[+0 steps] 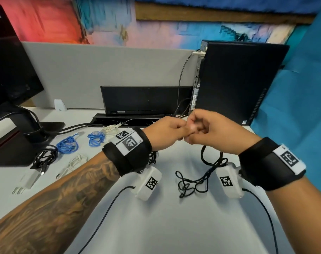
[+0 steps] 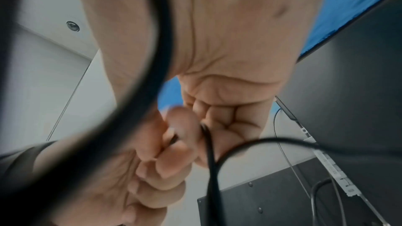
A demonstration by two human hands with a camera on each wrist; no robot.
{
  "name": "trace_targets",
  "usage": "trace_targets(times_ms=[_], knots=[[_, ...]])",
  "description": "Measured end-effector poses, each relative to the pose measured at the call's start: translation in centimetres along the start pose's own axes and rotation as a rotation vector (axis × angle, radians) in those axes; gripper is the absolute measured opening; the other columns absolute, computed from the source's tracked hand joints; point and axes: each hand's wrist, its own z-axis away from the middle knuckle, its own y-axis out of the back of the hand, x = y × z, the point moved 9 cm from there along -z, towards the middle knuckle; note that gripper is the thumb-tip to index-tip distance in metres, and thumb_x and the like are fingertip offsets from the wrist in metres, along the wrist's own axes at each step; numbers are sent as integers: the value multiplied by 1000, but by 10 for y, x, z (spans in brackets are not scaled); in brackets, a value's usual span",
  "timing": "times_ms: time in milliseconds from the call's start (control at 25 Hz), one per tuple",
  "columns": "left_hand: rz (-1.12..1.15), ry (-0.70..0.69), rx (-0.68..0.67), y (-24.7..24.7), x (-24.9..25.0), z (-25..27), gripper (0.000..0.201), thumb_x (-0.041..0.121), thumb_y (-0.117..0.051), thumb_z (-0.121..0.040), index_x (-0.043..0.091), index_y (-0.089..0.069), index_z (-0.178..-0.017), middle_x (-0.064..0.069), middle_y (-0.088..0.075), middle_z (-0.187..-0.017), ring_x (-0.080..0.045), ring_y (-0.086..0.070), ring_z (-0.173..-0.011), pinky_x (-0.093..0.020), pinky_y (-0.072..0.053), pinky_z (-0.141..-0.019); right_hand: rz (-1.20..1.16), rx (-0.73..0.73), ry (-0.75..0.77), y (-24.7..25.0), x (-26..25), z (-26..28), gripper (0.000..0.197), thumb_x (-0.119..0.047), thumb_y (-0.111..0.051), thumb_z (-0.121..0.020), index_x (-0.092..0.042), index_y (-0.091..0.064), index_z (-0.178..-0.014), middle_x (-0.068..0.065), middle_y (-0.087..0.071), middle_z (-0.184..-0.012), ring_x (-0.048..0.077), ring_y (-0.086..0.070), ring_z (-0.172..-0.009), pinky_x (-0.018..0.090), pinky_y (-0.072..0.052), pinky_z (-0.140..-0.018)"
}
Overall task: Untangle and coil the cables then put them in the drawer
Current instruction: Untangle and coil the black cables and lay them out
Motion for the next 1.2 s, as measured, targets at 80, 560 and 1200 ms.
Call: trace_targets(times_ms=[80,560,1200], knots=[[-10,-7,34,6,-7,8,30,32,-57,-99,7,-70,-92,5,-49,-66,-10,-43,-62,-30,-40,-64,45,-81,-18,-5,2,4,13,-19,-73,-89,-25,-64,-96,6,-74,-87,26,-69,-82,41,-58,-83],[15,36,107,36,-28,60,25,24,-53,-101,18,-72,-86,1,-74,-86,-15,-68,-84,-29,-54,-81,-53,-14,24,-8,10,12,9,-20,-71,-93,-25,-76,-97,-2,-75,-86,10,-71,-81,24,-56,-79],[1137,-177,857,171,-41,97,39,41,-41,-103,21,-51,-71,10,-30,-49,-5,-27,-43,-19,-30,-44,469,-159,-668,-3,175,17,19,-30,-65,-88,-13,-72,-83,7,-65,-103,23,-61,-96,32,-49,-84]])
